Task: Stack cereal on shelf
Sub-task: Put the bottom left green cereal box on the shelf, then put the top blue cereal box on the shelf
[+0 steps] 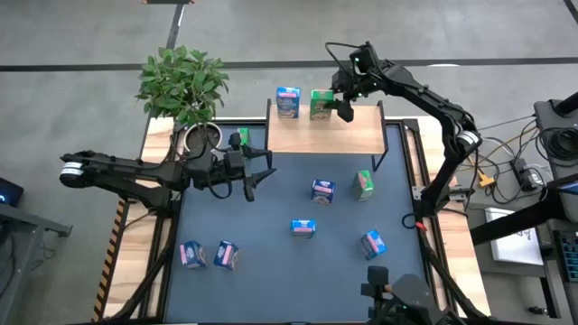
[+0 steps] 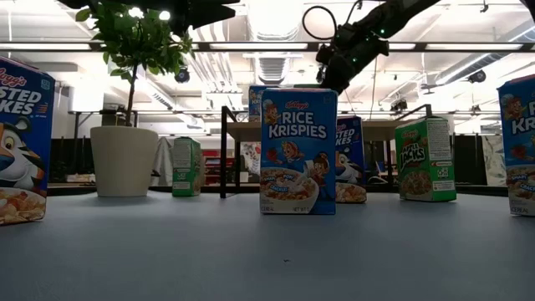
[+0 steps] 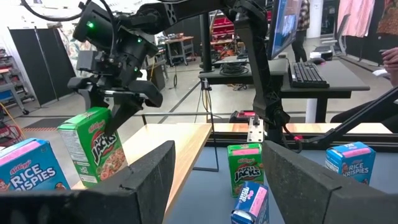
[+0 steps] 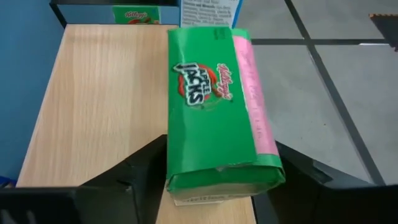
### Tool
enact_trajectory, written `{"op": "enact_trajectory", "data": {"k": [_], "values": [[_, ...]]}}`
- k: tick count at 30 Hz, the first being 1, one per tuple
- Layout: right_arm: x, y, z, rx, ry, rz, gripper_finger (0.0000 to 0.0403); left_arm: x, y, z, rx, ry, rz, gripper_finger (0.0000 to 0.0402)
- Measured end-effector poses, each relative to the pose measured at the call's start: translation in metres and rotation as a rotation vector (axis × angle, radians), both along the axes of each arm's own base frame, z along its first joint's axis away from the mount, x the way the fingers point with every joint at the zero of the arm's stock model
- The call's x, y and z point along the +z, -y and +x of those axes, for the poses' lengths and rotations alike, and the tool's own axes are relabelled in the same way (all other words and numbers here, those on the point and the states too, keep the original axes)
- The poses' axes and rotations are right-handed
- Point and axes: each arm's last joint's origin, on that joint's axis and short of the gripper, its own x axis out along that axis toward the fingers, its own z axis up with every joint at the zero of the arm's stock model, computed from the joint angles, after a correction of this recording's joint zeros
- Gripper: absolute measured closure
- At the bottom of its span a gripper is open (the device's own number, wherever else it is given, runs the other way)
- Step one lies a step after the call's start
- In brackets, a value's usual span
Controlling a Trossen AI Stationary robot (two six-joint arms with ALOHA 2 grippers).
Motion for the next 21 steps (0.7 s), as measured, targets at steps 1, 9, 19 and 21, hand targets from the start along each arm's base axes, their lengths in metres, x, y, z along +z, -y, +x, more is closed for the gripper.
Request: {"op": "enact_trajectory", "data": {"k": [1,9,19,21], "values": [[0.0,0.0,0.0,-0.002,0.002,0.002,0.0168,0.0,0.0,0.0,0.0,0.0,0.0,0.0178],[0.026,-0.016,-0.012,-0.037,0.055,0.004,0.0148,-0.001,0.0,0.0,0.0,-0.002,-0.02,0.0178],[0.08,-0.095,-0.021,0.031,0.162,0.053,0.0186,-0.02,0.002,-0.001,-0.007,-0.041,-0.115,0.0178],[0.085,-0.118,-0.017,0.089,0.166,0.074,0.0193,-0.026,0.005,-0.001,-0.017,-0.053,-0.132,0.0178]]}}
